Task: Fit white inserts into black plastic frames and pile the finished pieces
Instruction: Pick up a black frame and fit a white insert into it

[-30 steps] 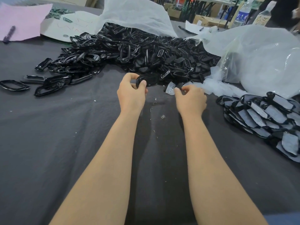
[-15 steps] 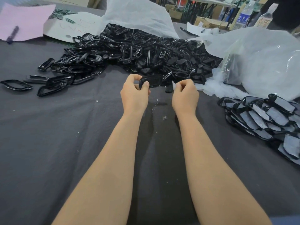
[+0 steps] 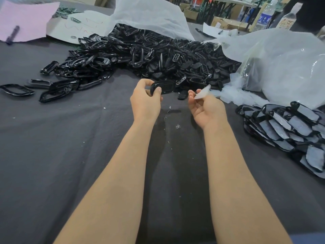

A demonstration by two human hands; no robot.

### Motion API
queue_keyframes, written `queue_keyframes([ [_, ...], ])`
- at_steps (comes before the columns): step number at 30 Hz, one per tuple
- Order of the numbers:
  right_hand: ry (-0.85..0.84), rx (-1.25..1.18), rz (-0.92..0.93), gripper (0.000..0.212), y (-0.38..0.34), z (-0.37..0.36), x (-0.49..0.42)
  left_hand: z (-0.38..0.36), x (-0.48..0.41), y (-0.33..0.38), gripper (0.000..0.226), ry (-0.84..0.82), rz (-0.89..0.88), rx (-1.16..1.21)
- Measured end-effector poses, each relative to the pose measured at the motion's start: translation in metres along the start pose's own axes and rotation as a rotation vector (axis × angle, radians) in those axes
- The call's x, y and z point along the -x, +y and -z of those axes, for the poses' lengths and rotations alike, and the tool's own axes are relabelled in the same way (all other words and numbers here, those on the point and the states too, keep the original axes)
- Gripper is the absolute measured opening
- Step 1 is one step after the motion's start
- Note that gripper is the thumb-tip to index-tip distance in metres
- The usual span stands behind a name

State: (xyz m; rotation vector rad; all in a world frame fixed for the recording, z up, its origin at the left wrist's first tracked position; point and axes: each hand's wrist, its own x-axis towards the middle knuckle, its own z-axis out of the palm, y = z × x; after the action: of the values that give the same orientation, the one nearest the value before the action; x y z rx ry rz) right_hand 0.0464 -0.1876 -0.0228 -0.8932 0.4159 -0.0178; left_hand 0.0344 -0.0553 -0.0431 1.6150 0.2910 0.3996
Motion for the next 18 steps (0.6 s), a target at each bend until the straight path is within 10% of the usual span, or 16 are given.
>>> queue_keyframes([
  [18,-0.139,0.626,0.361,0.028,0.011,0.001,-0.006,0.002,0.001,0.004,0.026,0.054,0.011,0.054],
])
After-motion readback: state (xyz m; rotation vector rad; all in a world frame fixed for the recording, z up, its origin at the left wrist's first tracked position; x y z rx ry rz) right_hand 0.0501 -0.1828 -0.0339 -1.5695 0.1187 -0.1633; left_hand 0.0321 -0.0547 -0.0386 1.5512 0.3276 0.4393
